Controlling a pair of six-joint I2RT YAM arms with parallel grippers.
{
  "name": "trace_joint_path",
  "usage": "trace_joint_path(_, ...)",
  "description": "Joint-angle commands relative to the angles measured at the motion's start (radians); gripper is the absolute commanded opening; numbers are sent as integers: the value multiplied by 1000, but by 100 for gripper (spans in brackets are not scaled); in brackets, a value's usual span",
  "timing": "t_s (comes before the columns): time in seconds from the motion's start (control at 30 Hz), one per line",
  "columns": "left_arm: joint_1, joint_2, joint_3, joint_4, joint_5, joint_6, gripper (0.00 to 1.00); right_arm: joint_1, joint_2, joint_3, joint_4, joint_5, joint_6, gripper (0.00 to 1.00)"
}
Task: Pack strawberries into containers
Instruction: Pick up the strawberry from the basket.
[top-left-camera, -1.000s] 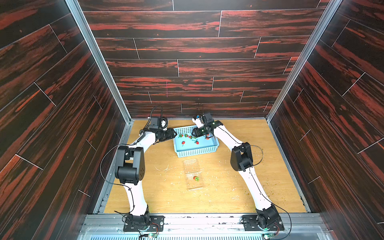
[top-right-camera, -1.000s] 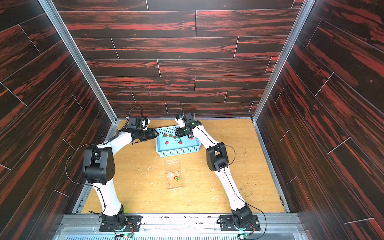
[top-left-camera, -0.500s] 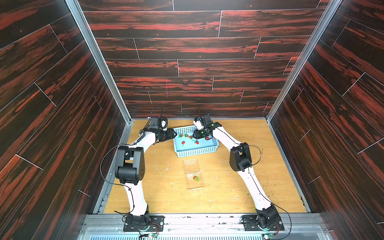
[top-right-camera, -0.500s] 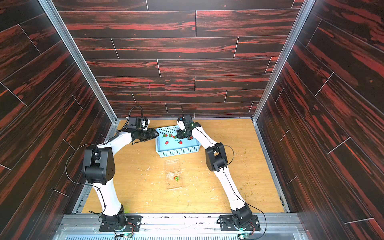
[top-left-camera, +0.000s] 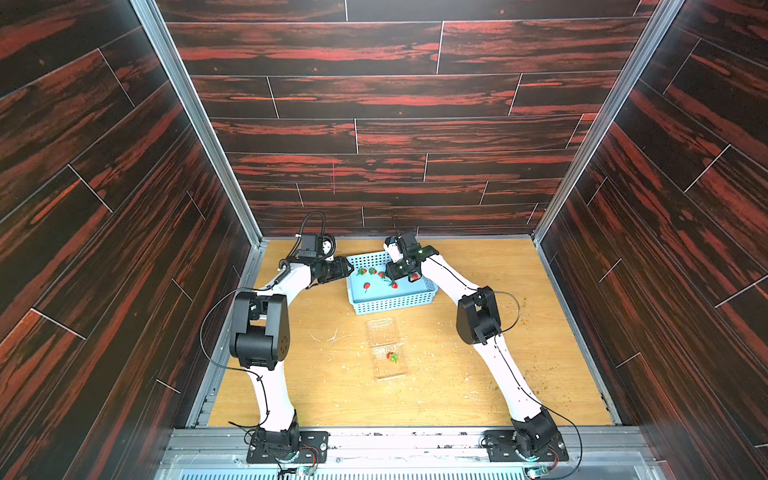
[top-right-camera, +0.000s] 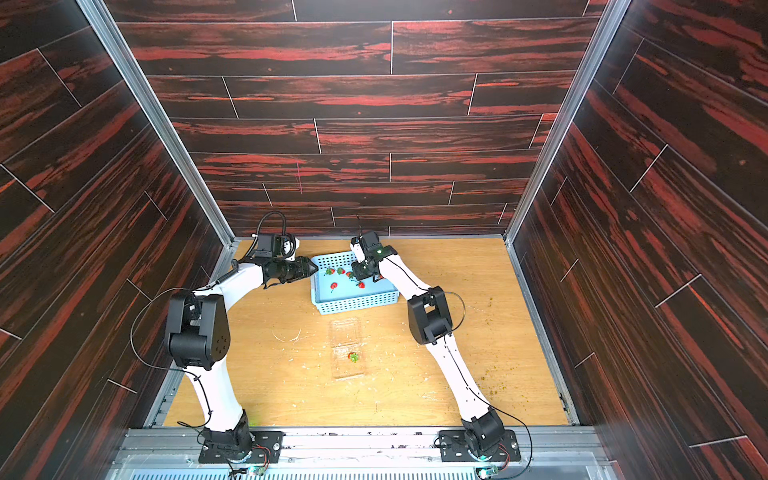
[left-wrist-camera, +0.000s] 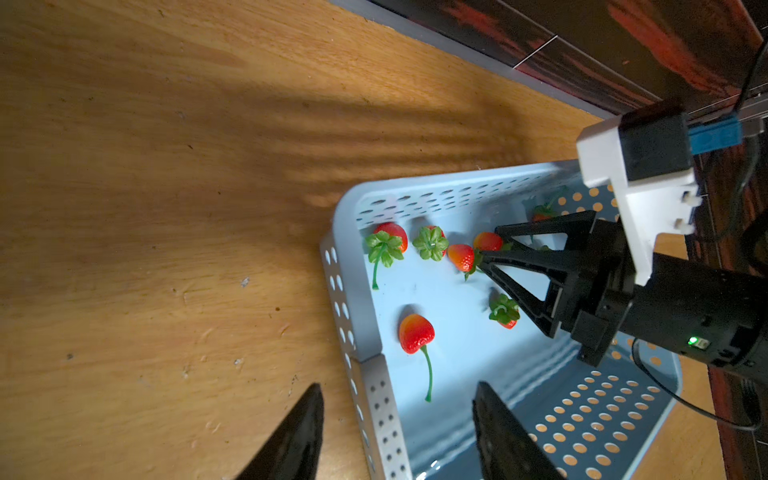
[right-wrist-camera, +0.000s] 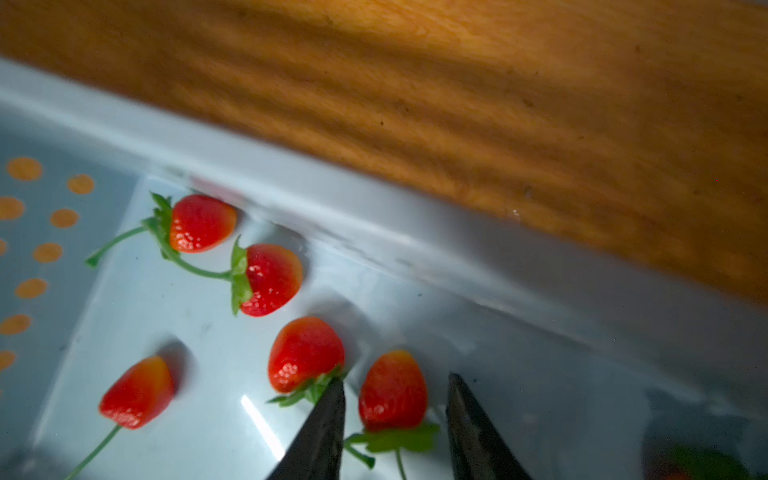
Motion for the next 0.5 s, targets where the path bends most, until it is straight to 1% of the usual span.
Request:
trace_joint_path(0.0,7,-67,-19,-20,-2,17,59,14,39,13,-70,66,-33,43)
trace_joint_path(0.1,9,-68,-20,-20,-3,19,59,20,42,13,-72,89,-45,40)
trace_joint_path(0.3,14,-73,-22,-24,-6,20,59,21,21,10,-66,103,-40,29)
trace_joint_path(0.37,14,-75,-25,-23,-8,21,59,20,-8,-4,-55,94,-37,26)
trace_joint_path(0.47,16,-80,-30,-21,-9,20,59,18,-76,-67,-11,84,-36,25)
